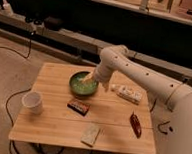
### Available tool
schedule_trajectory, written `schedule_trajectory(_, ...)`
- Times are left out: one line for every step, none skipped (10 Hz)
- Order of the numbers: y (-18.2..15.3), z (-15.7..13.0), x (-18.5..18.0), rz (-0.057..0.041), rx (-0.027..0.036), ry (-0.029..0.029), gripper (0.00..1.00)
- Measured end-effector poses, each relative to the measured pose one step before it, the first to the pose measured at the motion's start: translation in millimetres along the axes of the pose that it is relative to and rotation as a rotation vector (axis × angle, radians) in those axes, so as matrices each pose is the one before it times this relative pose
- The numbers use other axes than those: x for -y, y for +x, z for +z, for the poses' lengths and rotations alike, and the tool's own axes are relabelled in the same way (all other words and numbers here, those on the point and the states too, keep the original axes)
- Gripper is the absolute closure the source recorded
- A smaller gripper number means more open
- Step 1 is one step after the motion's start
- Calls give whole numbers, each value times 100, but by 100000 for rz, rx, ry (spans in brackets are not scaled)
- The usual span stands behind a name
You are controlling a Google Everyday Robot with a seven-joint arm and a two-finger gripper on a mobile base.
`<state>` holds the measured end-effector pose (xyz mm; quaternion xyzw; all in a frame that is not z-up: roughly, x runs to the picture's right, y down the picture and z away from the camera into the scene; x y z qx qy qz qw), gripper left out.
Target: Move the arm in a circular motion
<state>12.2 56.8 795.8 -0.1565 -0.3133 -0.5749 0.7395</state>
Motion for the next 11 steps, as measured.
schedule_trajectory(-2186, 163, -339, -743, 3953, -2779, 20)
schedule_trajectory(-2235, 136, -650, 558, 3970, -3257, 20)
schedule_trajectory(-1787, 109, -810, 1714, 2824, -2625, 20)
schedule_trajectory(-1701, 40, -1062, 2345, 1868, -1878, 20)
schedule_trajectory(-1917, -138, -1417, 2769, 1814, -470, 20)
schedule_trajectory(-1198, -202, -681, 1198, 751, 1548, 20)
schedule_trajectory(-1275, -388, -828, 1122, 322, 2244, 20)
schedule_trajectory(-1030, -432, -1037, 1083, -102, 1813, 20)
schedule_trajectory(-618, -556, -1374, 2346, -864, 1258, 20)
schedule_trajectory(-301, -617, -1858, 4621, -1882, 96, 20)
schedule_trajectory(26, -390, -1781, 5508, -1830, -948, 20)
